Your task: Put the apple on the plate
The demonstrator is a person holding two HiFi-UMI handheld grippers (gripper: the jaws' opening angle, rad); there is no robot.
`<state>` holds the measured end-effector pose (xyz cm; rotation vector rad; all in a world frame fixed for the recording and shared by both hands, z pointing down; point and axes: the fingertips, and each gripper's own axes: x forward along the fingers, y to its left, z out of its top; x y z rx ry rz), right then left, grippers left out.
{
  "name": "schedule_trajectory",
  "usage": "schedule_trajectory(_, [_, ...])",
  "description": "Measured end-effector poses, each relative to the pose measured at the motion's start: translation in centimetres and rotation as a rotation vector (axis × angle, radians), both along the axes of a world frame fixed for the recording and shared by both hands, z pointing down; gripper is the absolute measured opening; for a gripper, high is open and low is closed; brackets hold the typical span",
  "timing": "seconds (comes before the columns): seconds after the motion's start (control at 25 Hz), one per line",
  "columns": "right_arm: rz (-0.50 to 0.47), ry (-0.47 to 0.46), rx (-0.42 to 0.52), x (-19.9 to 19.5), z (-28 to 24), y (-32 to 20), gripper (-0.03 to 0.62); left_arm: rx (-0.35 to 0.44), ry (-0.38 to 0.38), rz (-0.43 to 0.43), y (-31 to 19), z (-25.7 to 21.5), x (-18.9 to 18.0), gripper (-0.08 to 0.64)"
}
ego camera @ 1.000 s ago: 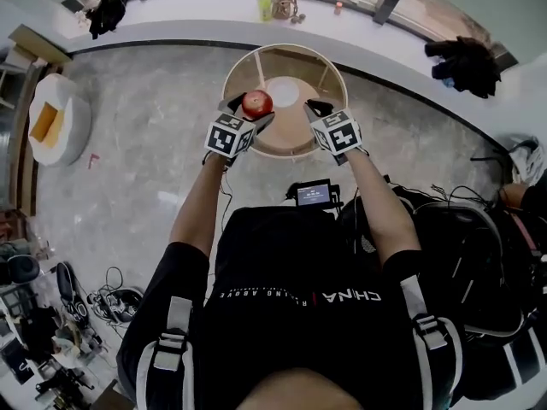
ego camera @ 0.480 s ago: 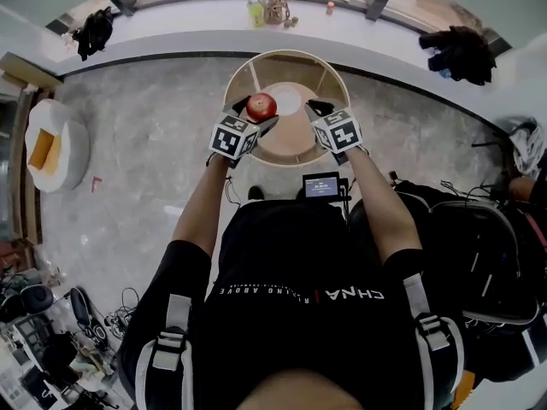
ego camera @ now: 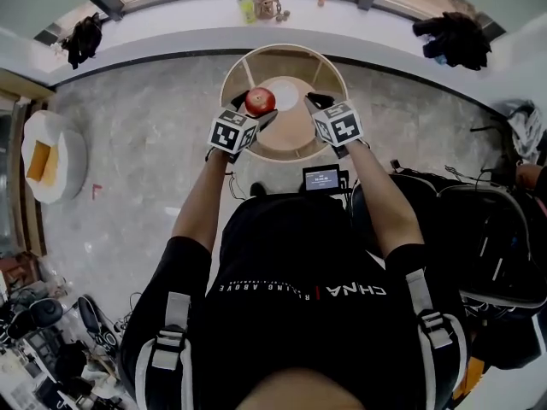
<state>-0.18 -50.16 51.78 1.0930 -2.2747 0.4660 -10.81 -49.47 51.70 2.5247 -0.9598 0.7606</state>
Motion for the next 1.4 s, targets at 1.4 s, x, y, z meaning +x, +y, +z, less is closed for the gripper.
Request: schedule_trajectory(1.4, [0.076, -0.066, -0.093, 1.8, 33.0, -16.7, 0.049, 0.016, -0.068, -0.004, -20.6, 39.7, 6.1, 0.388])
